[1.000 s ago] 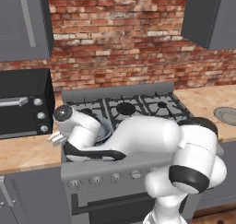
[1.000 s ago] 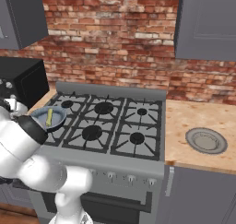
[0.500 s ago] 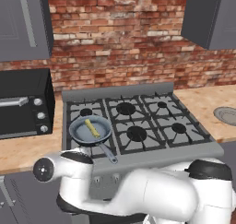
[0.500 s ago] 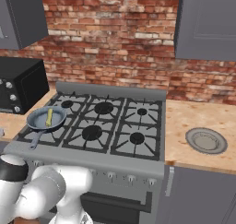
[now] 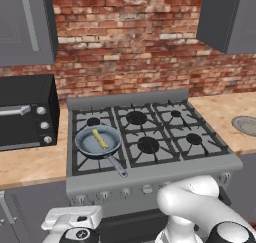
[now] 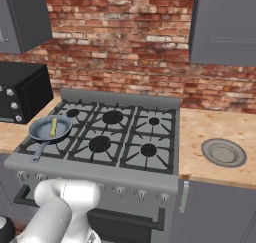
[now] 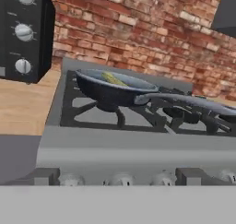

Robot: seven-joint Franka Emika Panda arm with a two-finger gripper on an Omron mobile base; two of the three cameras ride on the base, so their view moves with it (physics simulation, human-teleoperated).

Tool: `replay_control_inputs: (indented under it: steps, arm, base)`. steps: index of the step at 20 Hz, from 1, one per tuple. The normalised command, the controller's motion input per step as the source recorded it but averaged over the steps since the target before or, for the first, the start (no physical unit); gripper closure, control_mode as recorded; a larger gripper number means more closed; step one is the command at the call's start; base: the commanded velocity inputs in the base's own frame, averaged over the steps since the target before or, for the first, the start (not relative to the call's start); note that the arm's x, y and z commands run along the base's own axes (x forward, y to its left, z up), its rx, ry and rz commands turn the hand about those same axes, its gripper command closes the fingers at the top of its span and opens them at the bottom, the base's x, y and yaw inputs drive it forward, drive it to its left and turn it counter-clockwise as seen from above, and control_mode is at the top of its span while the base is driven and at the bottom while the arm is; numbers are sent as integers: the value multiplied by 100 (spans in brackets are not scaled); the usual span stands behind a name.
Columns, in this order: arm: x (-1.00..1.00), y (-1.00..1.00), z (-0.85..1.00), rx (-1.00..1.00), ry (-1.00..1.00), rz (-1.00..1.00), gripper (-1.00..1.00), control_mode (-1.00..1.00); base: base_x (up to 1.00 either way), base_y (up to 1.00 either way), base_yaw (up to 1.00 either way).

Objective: Pick up the butter stick and place it in the pan. Then turn on the burner for the pan.

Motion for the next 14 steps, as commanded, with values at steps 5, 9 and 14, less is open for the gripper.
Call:
replay_control_inputs:
  steps: [5, 9, 14]
  arm:
    - [-9, -8, -37, 3, -30, -2, -100, -100]
    - [10, -11, -18, 3, -17, 0, -100, -100]
    - [13, -18, -20, 1, -12, 5, -100, -100]
  base:
    - [0, 0, 0]
    - [0, 0, 0]
    - [0, 0, 0]
